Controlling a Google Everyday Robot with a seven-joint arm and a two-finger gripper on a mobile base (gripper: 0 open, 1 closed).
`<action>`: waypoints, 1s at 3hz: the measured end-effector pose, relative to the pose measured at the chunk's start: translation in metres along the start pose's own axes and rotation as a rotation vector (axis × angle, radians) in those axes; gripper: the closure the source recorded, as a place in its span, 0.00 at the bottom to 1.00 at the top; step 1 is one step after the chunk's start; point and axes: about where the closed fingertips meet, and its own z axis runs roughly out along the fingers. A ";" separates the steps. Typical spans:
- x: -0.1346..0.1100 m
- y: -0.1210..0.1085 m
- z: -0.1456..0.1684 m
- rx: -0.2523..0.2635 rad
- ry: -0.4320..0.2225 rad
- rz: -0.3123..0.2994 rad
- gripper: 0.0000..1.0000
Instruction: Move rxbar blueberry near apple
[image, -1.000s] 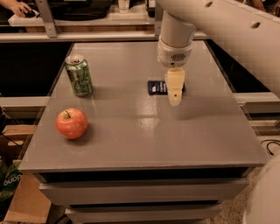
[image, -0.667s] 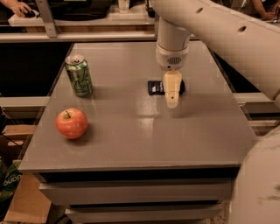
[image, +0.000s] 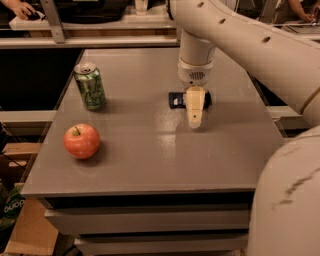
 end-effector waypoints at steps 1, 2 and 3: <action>0.003 0.001 0.007 -0.013 -0.003 0.011 0.16; 0.004 0.000 0.008 -0.015 -0.006 0.015 0.40; 0.004 0.000 0.002 -0.015 -0.006 0.015 0.64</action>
Offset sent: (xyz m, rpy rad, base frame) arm -0.0054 -0.0083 -0.0049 -0.0012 0.0380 -0.0200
